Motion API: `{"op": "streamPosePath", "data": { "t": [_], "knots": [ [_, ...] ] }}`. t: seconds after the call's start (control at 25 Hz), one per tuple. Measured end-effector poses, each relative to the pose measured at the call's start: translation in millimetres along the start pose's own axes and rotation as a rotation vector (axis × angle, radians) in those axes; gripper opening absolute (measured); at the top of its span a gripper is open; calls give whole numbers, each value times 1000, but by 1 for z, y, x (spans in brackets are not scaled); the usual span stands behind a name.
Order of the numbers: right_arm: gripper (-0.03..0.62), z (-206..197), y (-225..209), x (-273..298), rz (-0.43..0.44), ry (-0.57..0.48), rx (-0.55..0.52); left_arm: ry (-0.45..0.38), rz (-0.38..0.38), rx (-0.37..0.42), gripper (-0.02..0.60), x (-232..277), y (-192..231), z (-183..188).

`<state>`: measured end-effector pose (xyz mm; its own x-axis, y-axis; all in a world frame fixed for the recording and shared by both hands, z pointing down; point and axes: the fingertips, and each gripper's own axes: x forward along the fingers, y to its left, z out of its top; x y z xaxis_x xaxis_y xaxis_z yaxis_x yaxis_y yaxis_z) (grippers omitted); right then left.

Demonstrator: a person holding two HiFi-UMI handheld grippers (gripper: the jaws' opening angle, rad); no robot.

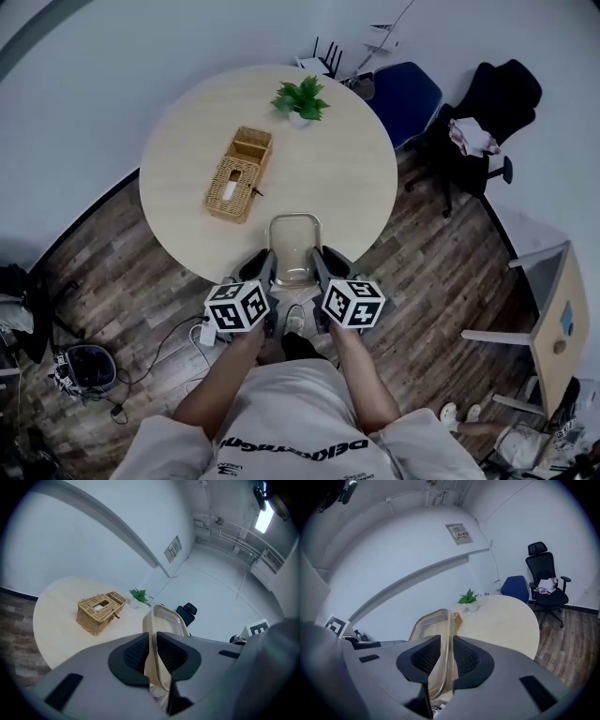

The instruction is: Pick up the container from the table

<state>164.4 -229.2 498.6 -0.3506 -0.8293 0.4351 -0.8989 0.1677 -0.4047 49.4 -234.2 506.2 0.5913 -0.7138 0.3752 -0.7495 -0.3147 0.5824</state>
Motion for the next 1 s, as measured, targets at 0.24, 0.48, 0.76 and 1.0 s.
{"op": "streamPosePath", "data": {
  "t": [0.24,0.48,0.76,1.0],
  "knots": [
    [112,7,29,-32,-2,-44,-39,-22,-26,42,60,-35,-15,8],
    [112,13,55,-63,-2,-111,-28,-61,-63,97,60,-71,-32,20],
    [112,19,85,-93,3,-187,-66,-113,-87,175,60,-109,-47,33],
    [114,17,99,-109,-19,-232,-91,-148,-98,226,60,-129,-53,35]
  ]
}}
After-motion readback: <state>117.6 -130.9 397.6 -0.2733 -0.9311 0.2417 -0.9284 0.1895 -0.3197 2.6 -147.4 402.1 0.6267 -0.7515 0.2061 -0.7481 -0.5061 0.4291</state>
